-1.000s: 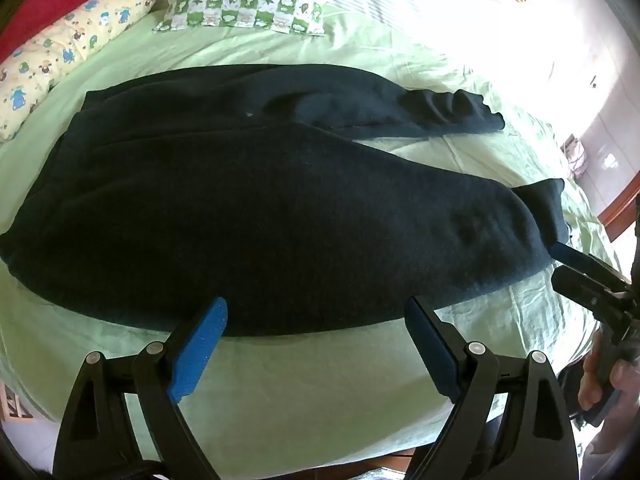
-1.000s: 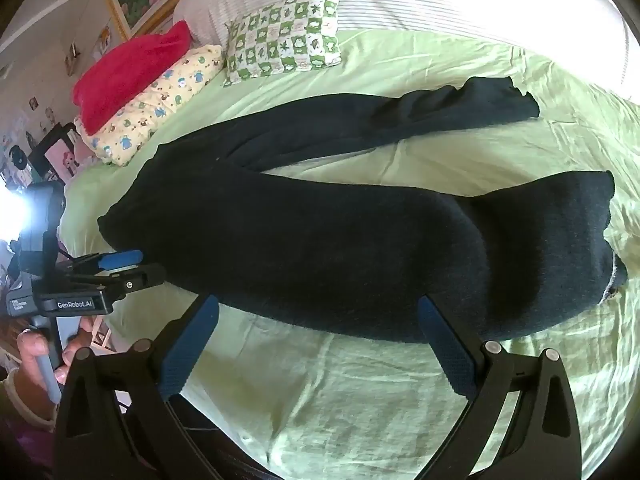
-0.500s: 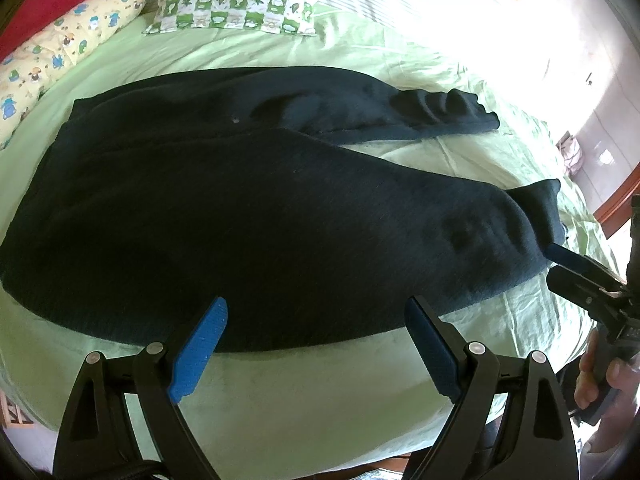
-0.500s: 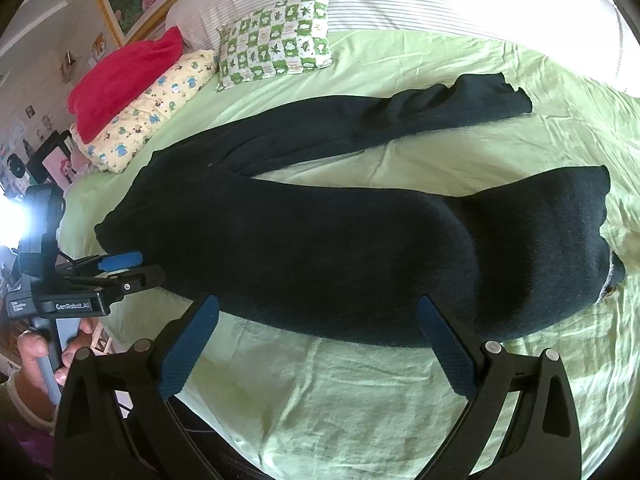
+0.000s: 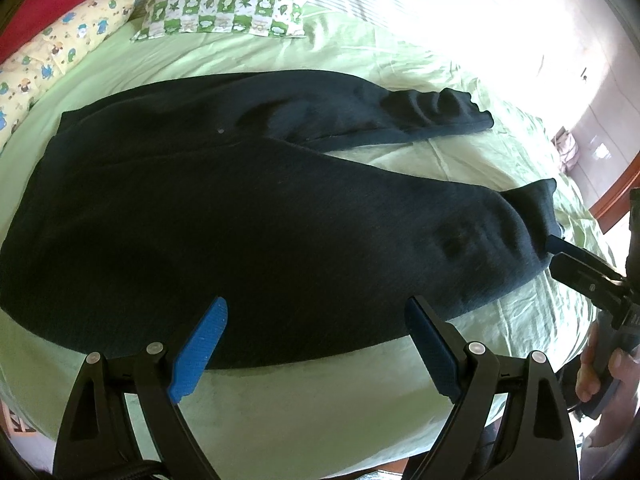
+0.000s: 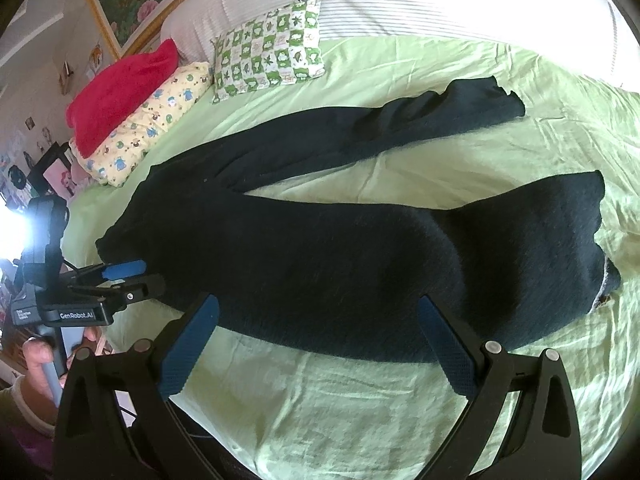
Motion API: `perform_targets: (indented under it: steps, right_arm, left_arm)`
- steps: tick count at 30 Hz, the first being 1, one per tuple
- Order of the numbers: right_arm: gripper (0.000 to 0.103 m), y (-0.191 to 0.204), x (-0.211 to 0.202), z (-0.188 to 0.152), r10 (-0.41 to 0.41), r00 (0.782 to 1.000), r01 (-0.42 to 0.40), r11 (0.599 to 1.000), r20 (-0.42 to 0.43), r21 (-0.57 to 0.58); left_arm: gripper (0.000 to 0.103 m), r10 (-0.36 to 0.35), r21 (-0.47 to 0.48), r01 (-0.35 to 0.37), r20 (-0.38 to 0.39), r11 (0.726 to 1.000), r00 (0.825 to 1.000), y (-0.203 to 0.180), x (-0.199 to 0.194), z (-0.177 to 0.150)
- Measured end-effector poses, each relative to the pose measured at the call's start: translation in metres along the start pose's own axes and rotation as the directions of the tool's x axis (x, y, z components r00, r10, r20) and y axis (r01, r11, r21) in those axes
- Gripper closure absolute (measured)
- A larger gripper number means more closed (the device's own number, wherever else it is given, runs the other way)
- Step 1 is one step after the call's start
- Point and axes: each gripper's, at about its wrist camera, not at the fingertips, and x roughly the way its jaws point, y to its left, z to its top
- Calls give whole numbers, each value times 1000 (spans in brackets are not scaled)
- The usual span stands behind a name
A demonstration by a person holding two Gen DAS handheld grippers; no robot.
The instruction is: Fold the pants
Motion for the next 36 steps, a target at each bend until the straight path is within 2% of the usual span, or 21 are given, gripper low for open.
perform_targets:
  steps: [6,8,12,19,27,36]
  right_arm:
    - [3,-7,-3,4,5,1000,-5,1000,15,20]
    - [3,-11,-3,7,7,1000,-8,1000,18,29]
    - [3,-16,-4,11,14,1000,-15,999,25,43]
    - [3,-22,-3,19,17,999,-18,999,32,44]
    - [3,-36,0,42,2,999,-3,999,43,33]
    - [3,-60,9,78,-6,999,5,1000,51,27]
  left_arm:
    - [12,41,64,-46,82,997,996,-5,0,6]
    - [12,54,75,-60,69,995,996,-5,2,9]
    - [12,37,67,-39,43,997,998,-6,6,15]
    - [12,-2,68,-3,65,998,998,-11,7,26]
    - [12,-13,85,6,81,996,997,-17,11,47]
    - [12,11,126,-20,73,992,997,-24,23,82]
